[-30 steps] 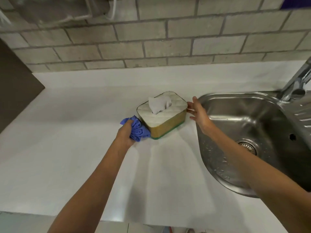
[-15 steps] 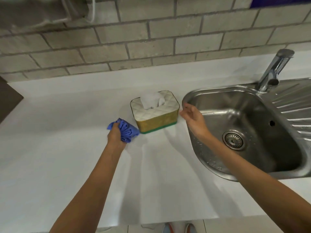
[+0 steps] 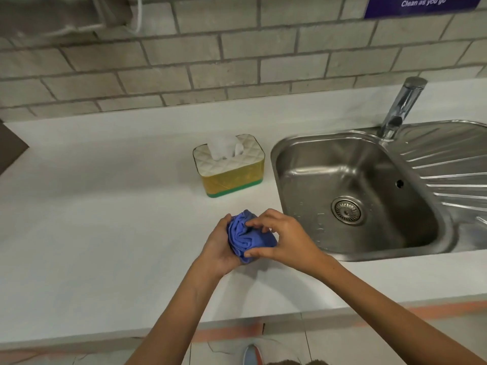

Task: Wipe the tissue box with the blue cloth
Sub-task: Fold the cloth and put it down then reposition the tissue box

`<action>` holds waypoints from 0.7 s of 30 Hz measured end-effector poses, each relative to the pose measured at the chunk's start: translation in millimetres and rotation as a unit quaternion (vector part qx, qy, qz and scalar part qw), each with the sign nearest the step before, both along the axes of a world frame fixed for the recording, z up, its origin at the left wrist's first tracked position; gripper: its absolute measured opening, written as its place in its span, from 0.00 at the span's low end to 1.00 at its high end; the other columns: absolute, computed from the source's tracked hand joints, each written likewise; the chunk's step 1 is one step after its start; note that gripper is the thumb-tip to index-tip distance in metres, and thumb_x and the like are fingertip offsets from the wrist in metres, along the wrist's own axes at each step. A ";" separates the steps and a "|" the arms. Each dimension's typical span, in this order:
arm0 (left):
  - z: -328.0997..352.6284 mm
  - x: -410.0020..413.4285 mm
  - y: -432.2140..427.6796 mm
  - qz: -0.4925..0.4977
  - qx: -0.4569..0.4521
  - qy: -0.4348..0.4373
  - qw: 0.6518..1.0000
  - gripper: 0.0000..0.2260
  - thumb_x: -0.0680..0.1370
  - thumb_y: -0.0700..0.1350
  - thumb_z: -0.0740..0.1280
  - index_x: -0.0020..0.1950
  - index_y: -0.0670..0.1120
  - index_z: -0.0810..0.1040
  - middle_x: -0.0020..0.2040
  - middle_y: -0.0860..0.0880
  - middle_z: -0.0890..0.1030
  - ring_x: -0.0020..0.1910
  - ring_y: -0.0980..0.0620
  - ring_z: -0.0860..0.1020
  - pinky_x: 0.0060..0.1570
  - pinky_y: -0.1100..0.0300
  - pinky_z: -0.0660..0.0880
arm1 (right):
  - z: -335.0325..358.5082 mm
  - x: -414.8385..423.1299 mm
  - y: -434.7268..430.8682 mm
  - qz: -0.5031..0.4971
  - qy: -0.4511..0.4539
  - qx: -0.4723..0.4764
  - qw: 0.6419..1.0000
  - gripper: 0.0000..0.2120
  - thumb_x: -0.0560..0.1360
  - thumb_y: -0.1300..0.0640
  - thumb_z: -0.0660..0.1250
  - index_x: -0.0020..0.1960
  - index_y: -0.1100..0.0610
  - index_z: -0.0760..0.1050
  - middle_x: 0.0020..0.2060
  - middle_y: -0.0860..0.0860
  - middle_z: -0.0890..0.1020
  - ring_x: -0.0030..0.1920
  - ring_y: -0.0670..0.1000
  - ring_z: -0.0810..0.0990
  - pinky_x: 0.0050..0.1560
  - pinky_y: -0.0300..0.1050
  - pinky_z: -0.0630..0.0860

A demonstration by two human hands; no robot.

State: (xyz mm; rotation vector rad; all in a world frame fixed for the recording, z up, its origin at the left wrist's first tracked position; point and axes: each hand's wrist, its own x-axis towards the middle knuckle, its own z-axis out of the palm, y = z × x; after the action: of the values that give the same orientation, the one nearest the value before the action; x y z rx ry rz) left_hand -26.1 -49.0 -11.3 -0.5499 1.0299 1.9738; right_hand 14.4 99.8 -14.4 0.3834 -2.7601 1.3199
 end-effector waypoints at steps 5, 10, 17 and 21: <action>-8.3 16.4 28.9 -0.027 0.011 0.012 1.000 0.29 0.78 0.63 0.48 0.47 0.44 0.80 0.39 0.42 0.86 0.43 0.45 0.81 0.44 0.53 0.75 | 0.0 24.8 30.8 -0.025 0.024 0.033 0.999 0.16 0.66 0.52 0.74 0.52 0.55 0.81 0.42 0.48 0.80 0.39 0.45 0.77 0.45 0.37 0.76; -13.1 37.0 61.6 -0.075 0.037 0.080 0.993 0.25 0.79 0.59 0.51 0.53 0.45 0.82 0.49 0.45 0.86 0.46 0.48 0.84 0.48 0.55 0.81 | -1.9 49.4 72.8 -0.179 -0.036 -0.177 0.967 0.07 0.70 0.67 0.69 0.42 0.56 0.79 0.38 0.54 0.83 0.35 0.45 0.80 0.40 0.36 0.77; -27.9 58.7 83.6 -0.125 -0.216 0.199 0.948 0.15 0.76 0.36 0.65 0.63 0.42 0.75 0.57 0.43 0.80 0.51 0.47 0.80 0.44 0.61 0.78 | -27.5 91.4 151.1 -0.329 -0.179 -0.339 0.863 0.06 0.73 0.71 0.62 0.46 0.63 0.75 0.35 0.53 0.78 0.30 0.42 0.80 0.29 0.31 0.77; -34.5 69.2 86.4 -0.133 -0.321 0.263 0.900 0.17 0.73 0.34 0.68 0.62 0.38 0.75 0.58 0.42 0.80 0.52 0.46 0.78 0.47 0.57 0.76 | -49.5 111.3 158.1 -0.347 -0.263 -0.250 0.865 0.07 0.72 0.68 0.64 0.38 0.60 0.75 0.35 0.55 0.78 0.32 0.50 0.76 0.28 0.34 0.78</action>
State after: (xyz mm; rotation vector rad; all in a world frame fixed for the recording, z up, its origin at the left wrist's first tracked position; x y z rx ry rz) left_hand 43.1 37.4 -45.8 -0.1815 2.0149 1.5352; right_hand 125.7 258.0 -63.9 -1.0346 -2.2995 1.9730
